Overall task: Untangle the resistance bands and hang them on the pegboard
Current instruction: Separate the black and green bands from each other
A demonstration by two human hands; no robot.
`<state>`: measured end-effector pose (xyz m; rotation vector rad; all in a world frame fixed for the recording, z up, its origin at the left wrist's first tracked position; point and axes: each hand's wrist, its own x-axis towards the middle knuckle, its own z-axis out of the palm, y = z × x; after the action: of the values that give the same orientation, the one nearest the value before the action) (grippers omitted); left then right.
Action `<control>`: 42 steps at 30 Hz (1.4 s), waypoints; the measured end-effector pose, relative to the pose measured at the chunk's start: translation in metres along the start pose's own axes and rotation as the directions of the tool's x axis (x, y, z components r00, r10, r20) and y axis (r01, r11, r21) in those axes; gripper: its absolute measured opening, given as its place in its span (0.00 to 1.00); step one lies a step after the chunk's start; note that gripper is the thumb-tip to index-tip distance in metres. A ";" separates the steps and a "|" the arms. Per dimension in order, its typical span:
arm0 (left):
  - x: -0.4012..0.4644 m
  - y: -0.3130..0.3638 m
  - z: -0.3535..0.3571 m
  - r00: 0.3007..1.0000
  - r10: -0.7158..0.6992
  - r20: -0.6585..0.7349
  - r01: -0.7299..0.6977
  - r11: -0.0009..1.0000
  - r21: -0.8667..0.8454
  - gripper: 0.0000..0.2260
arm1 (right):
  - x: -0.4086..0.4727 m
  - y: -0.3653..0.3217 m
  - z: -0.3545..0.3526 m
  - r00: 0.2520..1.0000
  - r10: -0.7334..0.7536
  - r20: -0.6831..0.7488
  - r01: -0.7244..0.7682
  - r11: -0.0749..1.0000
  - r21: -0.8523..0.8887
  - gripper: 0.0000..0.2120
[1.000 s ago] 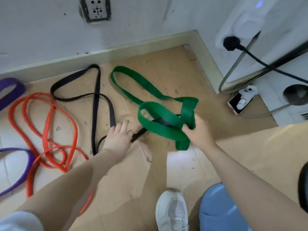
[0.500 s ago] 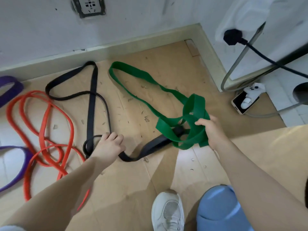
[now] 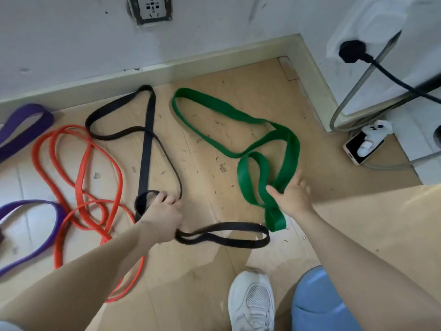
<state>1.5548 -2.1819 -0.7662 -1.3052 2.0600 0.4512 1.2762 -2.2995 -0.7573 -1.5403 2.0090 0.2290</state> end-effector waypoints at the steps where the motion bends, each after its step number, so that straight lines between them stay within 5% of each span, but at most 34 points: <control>1: 0.005 0.005 -0.003 0.999 -0.026 -0.048 0.020 0.993 -0.114 0.19 | -0.001 -0.002 0.000 0.995 -0.008 -0.101 0.011 1.000 0.028 0.46; 4: 0.024 0.037 -0.017 0.960 0.004 -0.280 -0.104 0.933 -0.345 0.25 | -0.003 -0.011 0.000 0.957 -0.152 -0.246 0.123 0.984 -0.130 0.41; 9: 0.054 0.093 -0.014 0.976 0.148 -0.160 -0.174 0.971 -0.163 0.37 | 0.009 -0.021 0.009 0.905 -0.402 0.138 0.424 0.824 -0.377 0.43; 12: 0.060 0.101 -0.020 0.969 0.116 -0.220 -0.124 0.992 -0.025 0.22 | 0.015 -0.025 0.020 0.903 -0.340 0.262 0.423 0.812 -0.402 0.43; 21: 0.056 0.070 -0.013 0.998 0.041 -0.038 -0.048 0.974 -0.219 0.17 | 0.044 -0.043 0.013 0.900 -0.433 0.040 0.369 0.712 -0.598 0.31; 24: 0.042 0.048 -0.012 0.959 0.237 0.157 -0.181 0.934 -0.308 0.16 | 0.039 -0.063 0.003 0.899 -0.428 0.088 0.363 0.620 -0.696 0.30; 26: 0.035 0.037 -0.012 0.955 0.280 0.099 -0.232 0.910 -0.344 0.15 | 0.033 -0.088 -0.006 0.864 -0.500 0.062 0.429 0.665 -0.612 0.31; 28: 0.035 0.020 -0.018 0.980 0.021 -0.197 -0.122 0.847 -0.518 0.19 | 0.036 -0.114 -0.011 0.806 -0.587 0.077 0.547 0.688 -0.477 0.33; 30: 0.040 -0.012 -0.029 0.846 -0.384 -0.370 0.040 0.738 -0.673 0.19 | 0.048 -0.140 -0.011 0.754 -0.607 0.251 0.656 0.678 -0.332 0.42; 33: 0.049 -0.066 -0.035 0.661 -0.736 -0.145 0.396 0.507 -0.766 0.21 | 0.071 -0.177 0.007 0.708 -0.600 0.372 0.706 0.593 -0.386 0.50; 37: 0.063 -0.103 -0.038 0.485 -0.863 0.141 0.503 0.144 -0.852 0.31 | 0.096 -0.212 0.028 0.769 -0.597 0.226 0.609 0.579 -0.543 0.59; 40: 0.074 -0.130 -0.030 0.450 -0.892 0.056 0.567 0.236 -0.789 0.31 | 0.114 -0.229 0.037 0.790 -0.577 0.207 0.583 0.603 -0.544 0.63; 42: 0.079 -0.149 -0.022 0.521 -0.849 0.087 0.625 0.311 -0.716 0.28 | 0.124 -0.236 0.039 0.786 -0.587 0.193 0.588 0.613 -0.528 0.62</control>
<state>1.6575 -2.3146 -0.7960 -2.7738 1.1727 0.5871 1.4892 -2.4579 -0.8066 -2.4902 1.3516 0.5916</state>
